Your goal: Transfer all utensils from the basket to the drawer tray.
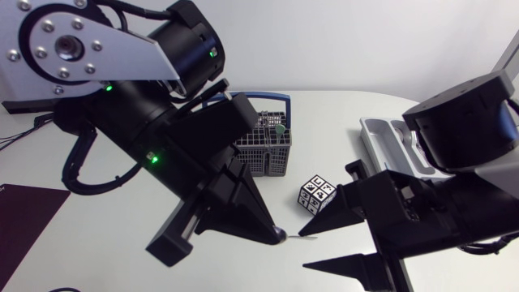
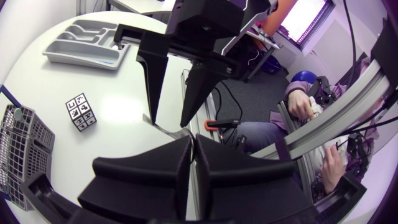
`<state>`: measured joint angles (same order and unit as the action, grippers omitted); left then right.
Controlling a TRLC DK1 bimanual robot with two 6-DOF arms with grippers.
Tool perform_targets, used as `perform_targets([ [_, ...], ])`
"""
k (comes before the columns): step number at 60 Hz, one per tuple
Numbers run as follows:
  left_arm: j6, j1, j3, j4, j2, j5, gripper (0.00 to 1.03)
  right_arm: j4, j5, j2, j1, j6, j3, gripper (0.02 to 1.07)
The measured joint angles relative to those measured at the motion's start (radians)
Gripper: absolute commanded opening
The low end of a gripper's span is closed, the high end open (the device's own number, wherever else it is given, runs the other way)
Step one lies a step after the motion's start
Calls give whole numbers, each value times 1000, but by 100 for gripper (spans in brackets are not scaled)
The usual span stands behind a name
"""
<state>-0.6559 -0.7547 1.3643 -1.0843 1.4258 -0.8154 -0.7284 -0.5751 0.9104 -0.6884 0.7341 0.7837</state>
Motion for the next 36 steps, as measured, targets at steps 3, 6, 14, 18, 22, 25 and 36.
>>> perform_targets([
  [3, 0, -4, 0, -3, 0, -7, 4, 1, 0, -1, -3, 0, -3, 25],
  [6, 0, -6, 0, -7, 0, -12, 4, 4, 0, -2, -4, 0, -5, 20],
  [14, 0, -8, 0, -11, 0, -19, 4, 21, 3, -2, -4, 0, -7, 11],
  [18, 0, -8, 0, -15, 0, -23, 4, 25, 3, -2, -4, 0, -7, 8],
  [22, 0, -8, 0, -16, 0, -26, 4, 29, 4, -2, -4, -1, -7, 8],
  [25, 0, -8, 0, -18, 0, -27, 4, 29, 6, -2, -4, -1, -7, 8],
  [36, 0, -6, 5, -17, 2, -29, 31, 26, 2, -3, -5, 0, -11, 7],
])
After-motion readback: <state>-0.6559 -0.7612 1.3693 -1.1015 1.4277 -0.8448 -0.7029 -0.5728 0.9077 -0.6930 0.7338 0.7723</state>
